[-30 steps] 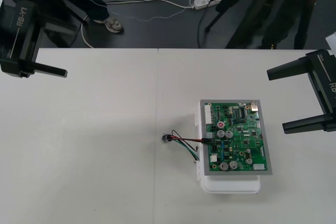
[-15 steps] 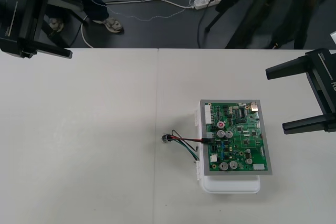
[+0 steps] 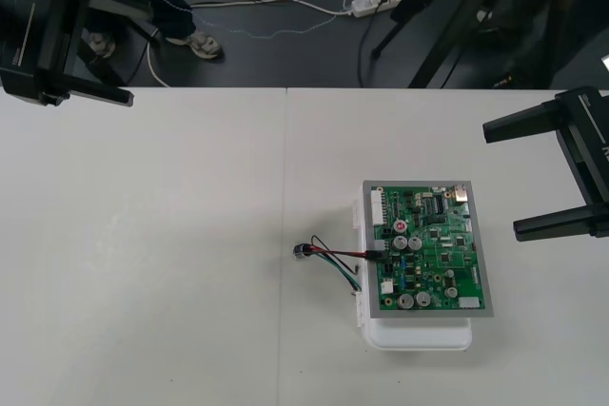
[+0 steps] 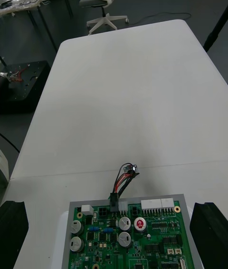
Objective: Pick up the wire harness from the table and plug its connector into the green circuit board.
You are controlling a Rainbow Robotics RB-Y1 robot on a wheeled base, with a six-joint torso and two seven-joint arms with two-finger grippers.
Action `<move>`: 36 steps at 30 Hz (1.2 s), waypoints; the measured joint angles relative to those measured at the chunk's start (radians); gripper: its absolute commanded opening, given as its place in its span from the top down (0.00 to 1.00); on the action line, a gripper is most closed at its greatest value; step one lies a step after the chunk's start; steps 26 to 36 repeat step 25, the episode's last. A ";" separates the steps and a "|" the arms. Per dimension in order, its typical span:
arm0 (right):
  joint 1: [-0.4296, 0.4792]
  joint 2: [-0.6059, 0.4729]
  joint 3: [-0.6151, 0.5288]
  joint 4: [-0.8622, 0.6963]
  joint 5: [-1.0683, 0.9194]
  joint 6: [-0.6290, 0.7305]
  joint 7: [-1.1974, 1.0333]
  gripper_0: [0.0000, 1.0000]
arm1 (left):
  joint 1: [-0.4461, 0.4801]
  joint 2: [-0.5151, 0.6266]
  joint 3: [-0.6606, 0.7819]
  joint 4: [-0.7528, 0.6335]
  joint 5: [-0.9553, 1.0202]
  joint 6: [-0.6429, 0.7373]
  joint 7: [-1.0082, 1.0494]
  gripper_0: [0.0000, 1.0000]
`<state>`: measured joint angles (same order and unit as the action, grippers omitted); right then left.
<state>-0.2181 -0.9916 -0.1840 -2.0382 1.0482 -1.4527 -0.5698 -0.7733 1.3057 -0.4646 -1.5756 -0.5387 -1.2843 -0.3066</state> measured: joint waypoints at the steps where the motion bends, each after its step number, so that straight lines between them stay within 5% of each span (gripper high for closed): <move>1: 0.000 0.000 0.000 0.000 0.000 0.000 0.000 0.00 | 0.000 0.000 0.000 0.000 0.000 0.000 0.000 0.25; 36: 0.000 0.000 0.000 0.001 0.000 0.000 0.000 0.00 | 0.000 0.000 0.000 0.000 0.000 0.000 0.000 0.24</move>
